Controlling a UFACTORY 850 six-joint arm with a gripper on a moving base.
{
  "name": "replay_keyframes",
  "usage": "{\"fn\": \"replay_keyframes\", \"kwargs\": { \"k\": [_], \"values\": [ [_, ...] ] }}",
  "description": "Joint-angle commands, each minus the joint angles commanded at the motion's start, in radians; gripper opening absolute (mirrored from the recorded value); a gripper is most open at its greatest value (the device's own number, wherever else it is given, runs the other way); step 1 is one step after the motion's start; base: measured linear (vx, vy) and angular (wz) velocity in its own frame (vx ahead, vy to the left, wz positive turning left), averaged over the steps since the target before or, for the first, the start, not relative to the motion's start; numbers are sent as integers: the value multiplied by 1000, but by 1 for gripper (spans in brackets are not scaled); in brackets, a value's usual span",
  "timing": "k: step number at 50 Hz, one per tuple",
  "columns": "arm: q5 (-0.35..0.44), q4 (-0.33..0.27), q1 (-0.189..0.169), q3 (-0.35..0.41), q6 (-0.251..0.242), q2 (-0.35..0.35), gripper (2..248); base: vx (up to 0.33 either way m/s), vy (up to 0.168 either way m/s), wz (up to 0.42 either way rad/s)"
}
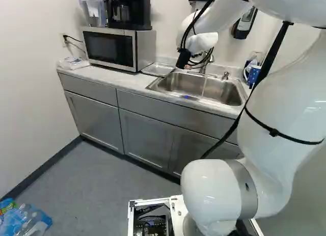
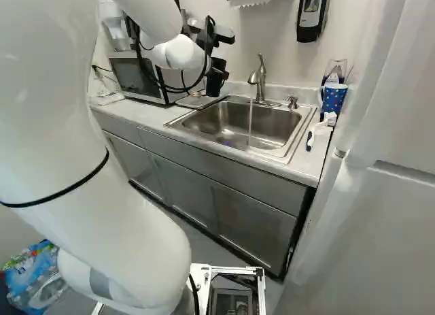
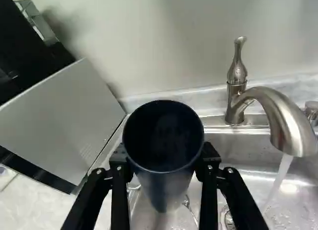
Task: Rinse the cup and place it in the tray
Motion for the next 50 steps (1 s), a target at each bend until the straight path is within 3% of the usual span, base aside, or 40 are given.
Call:
{"fn": "replay_keyframes", "kwargs": {
  "k": [50],
  "values": [
    [0,0,0,0,526,0,126,0,0,0]
  ]
}}
